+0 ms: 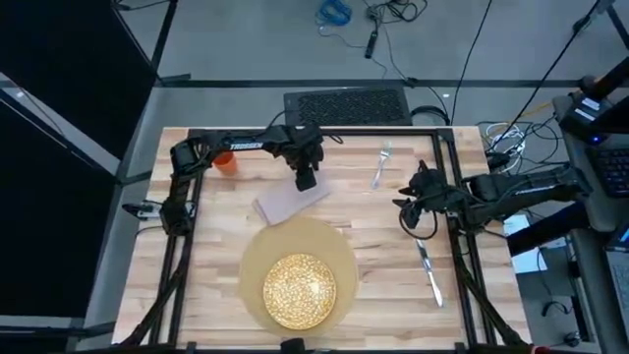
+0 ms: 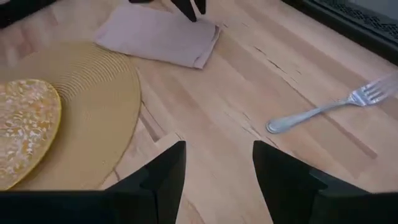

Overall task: Set table place
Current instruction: Fold the light orange napkin on the table

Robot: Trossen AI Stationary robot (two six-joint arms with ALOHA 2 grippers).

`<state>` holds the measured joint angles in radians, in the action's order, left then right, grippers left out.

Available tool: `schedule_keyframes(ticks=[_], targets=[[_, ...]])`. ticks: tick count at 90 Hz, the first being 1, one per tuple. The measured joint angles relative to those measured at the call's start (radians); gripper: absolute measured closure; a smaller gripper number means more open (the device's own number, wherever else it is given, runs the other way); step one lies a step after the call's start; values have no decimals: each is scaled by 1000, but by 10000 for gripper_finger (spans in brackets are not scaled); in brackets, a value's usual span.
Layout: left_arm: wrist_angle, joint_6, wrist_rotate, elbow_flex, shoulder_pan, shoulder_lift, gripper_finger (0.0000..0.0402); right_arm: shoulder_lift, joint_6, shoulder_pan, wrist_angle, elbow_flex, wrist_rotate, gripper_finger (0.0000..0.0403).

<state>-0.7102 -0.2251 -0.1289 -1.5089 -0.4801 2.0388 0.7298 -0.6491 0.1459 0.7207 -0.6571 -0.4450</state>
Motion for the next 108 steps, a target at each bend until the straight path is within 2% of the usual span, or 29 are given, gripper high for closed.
schedule_keyframes(ticks=[75, 84, 97, 108], targets=[[-47, 2, 5, 1, 0, 21, 302, 0, 18, 0, -15, 0, 1, 229], [-50, 2, 7, 1, 1, 21, 323, 0, 18, 0, -15, 0, 1, 229], [-50, 5, 17, 1, 1, 21, 387, 0, 18, 0, -15, 0, 1, 229], [-49, 9, 18, 1, 1, 21, 398, 0, 18, 0, -15, 0, 1, 229]])
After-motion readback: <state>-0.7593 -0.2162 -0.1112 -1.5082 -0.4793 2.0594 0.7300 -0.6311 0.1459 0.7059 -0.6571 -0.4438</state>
